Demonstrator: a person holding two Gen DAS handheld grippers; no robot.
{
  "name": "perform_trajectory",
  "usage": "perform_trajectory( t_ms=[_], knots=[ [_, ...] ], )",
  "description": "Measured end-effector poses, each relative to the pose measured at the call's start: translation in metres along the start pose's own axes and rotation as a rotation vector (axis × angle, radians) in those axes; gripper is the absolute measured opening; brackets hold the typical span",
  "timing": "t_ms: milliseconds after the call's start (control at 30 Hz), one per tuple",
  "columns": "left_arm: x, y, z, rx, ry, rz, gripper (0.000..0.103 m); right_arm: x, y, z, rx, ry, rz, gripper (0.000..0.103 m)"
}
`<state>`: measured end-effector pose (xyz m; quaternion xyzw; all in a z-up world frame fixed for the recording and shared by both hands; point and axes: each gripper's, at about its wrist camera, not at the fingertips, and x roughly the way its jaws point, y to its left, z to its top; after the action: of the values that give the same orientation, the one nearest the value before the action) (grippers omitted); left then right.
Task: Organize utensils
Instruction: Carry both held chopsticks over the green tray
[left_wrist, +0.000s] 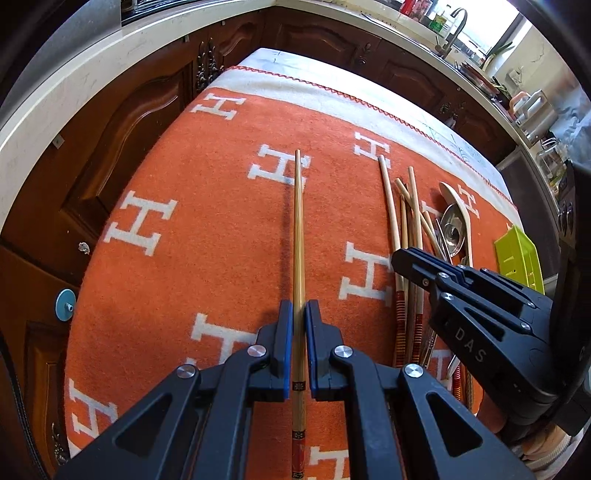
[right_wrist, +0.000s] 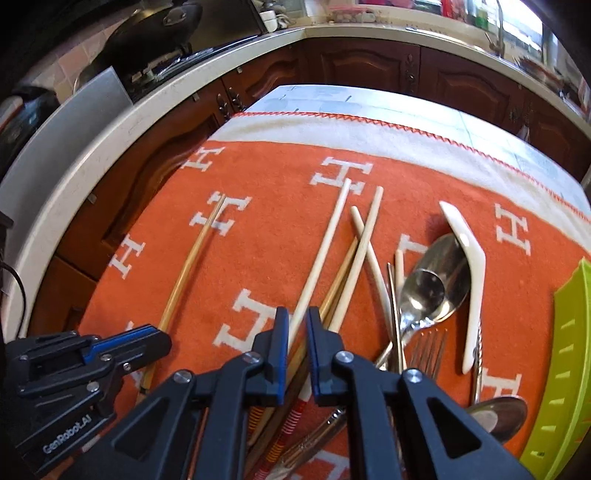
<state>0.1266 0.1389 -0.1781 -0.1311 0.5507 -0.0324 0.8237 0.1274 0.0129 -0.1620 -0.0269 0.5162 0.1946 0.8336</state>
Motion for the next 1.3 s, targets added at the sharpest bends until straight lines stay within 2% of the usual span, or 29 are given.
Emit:
perform_trajectory(
  t_ms=[100, 333, 467, 733, 800, 900, 1033, 1167, 1300],
  knots=[
    [0.0, 0.0, 0.0, -0.001, 0.002, -0.004, 0.005, 0.003, 0.003, -0.001, -0.015, 0.012, 0.001, 0.0],
    [-0.003, -0.005, -0.003, 0.003, 0.005, -0.013, 0.005, 0.003, -0.001, 0.003, 0.033, 0.039, 0.006, 0.0],
    [-0.008, -0.004, -0.004, 0.0, 0.002, -0.013, 0.005, 0.009, -0.006, 0.006, 0.1, 0.065, 0.045, 0.009],
    [-0.015, 0.0, -0.006, -0.014, -0.002, -0.004, 0.005, 0.01, 0.019, 0.001, 0.008, 0.005, -0.067, 0.01],
    [-0.02, -0.002, -0.007, -0.011, -0.008, 0.002, 0.005, 0.008, 0.018, -0.002, 0.025, 0.002, -0.045, 0.008],
    [-0.027, -0.004, -0.008, -0.007, -0.02, 0.003, 0.005, 0.001, 0.006, -0.003, 0.094, 0.023, 0.04, 0.005],
    [-0.042, -0.015, -0.011, 0.008, -0.033, -0.022, 0.005, -0.03, -0.01, -0.009, 0.155, -0.006, 0.119, 0.005],
    [-0.055, -0.041, -0.013, 0.04, -0.028, -0.089, 0.005, -0.075, -0.038, -0.021, 0.238, -0.038, 0.185, 0.005],
    [-0.066, -0.082, -0.017, 0.094, -0.009, -0.171, 0.004, -0.117, -0.074, -0.041, 0.308, -0.075, 0.182, 0.005]
  ],
)
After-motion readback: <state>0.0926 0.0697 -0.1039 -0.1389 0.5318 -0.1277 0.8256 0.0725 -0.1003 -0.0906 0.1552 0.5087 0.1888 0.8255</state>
